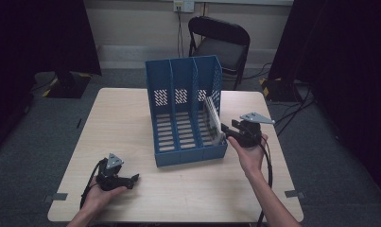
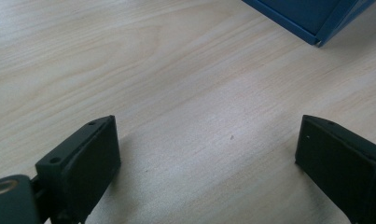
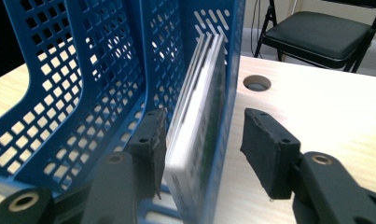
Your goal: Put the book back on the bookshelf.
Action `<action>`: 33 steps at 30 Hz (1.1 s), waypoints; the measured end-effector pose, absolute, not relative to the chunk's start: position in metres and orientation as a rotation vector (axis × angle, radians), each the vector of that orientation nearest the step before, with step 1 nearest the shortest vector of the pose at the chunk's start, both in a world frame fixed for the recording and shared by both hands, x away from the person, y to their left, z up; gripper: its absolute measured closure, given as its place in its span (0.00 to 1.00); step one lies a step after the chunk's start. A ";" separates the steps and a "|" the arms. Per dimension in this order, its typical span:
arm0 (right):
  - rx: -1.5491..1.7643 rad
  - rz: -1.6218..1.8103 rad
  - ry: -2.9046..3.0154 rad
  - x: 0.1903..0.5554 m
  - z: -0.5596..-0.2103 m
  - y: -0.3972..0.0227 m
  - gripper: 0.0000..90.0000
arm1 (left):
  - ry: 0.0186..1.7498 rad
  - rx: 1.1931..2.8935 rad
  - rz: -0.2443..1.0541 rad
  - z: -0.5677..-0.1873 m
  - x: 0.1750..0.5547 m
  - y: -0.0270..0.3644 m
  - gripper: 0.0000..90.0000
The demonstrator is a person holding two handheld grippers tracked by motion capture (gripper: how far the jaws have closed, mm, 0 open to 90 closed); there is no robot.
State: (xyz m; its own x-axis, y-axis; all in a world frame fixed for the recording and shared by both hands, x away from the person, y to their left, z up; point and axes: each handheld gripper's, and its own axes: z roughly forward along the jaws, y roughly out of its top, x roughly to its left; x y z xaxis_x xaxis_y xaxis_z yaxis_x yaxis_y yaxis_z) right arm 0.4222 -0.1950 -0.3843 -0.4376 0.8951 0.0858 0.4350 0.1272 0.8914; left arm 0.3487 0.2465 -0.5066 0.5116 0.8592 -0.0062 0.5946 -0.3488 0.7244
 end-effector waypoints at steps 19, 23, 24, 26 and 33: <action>1.342 1.140 2.038 0.370 -0.438 -0.262 0.43 | 1.208 2.056 0.507 -0.507 0.350 0.249 0.06; 1.358 1.085 2.089 0.362 -0.459 -0.275 0.40 | 1.203 2.063 0.506 -0.507 0.350 0.250 0.06; 1.390 1.054 2.100 0.360 -0.469 -0.281 0.38 | 1.200 2.062 0.505 -0.507 0.350 0.250 0.06; 1.394 1.039 2.113 0.360 -0.474 -0.284 0.38 | 1.200 2.062 0.505 -0.507 0.350 0.250 0.06; 1.400 0.907 2.181 0.366 -0.498 -0.285 0.25 | 1.197 2.067 0.509 -0.507 0.351 0.253 0.07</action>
State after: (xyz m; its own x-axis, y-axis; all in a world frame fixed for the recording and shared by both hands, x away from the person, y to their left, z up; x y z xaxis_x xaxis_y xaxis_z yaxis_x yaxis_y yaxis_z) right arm 0.3659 -0.2852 -0.4978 -0.4231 0.9059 0.0175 0.6512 0.2906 0.7010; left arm 0.3513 0.2529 -0.5067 0.4996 0.8663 -0.0046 0.5978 -0.3409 0.7255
